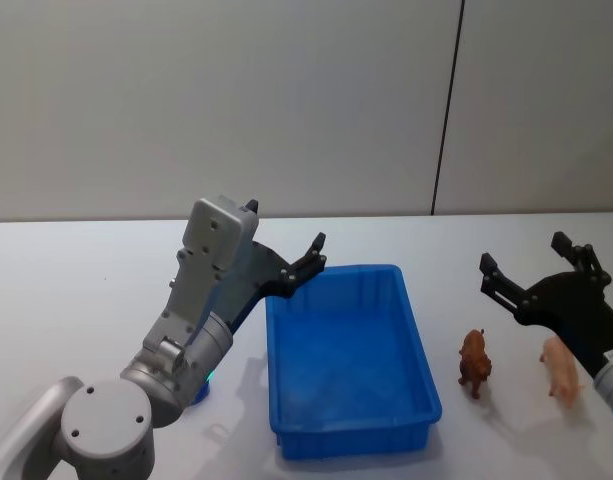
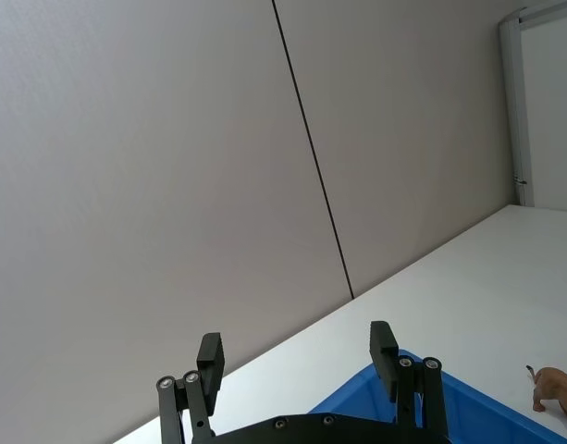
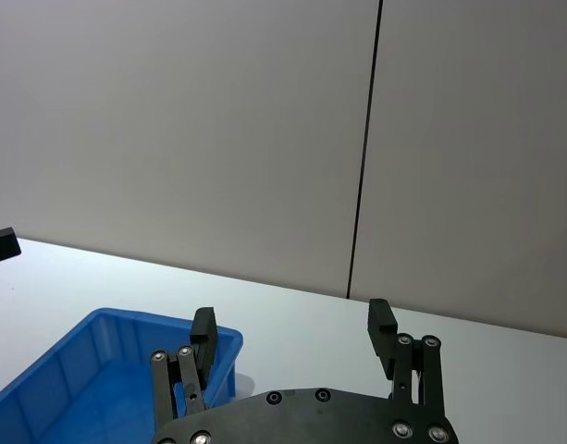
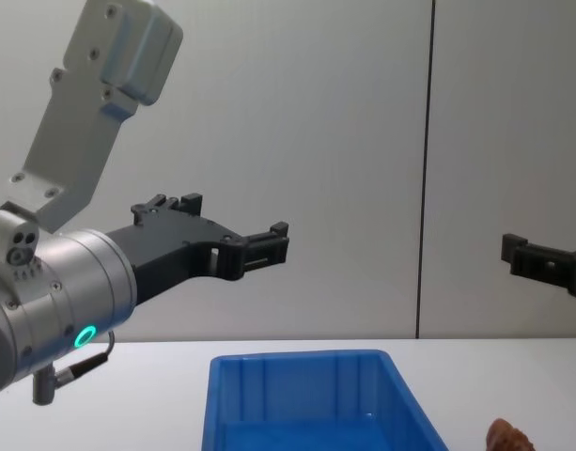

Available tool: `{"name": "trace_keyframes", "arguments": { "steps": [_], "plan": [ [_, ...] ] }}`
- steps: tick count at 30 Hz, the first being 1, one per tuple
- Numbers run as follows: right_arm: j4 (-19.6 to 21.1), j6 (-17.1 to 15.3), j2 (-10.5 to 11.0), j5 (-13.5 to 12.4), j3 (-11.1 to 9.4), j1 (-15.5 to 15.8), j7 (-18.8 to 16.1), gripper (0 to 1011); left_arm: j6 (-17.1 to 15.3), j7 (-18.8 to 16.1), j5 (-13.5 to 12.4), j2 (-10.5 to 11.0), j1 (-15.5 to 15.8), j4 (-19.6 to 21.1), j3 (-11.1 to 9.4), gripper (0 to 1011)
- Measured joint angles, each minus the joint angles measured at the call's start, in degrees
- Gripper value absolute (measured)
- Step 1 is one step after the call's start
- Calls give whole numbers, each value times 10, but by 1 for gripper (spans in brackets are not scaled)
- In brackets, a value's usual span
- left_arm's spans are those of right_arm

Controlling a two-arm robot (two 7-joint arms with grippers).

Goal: Pick up the two dolls from the table and place them into the box.

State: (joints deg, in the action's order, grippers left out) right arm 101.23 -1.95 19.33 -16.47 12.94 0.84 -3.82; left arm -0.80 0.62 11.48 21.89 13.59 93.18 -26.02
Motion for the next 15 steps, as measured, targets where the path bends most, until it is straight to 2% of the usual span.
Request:
{"name": "trace_keyframes", "arguments": {
  "steps": [15],
  "plan": [
    [0,0,0,0,0,0,0,1001,0,0,0,0,0,0,0,1001]
  ]
}}
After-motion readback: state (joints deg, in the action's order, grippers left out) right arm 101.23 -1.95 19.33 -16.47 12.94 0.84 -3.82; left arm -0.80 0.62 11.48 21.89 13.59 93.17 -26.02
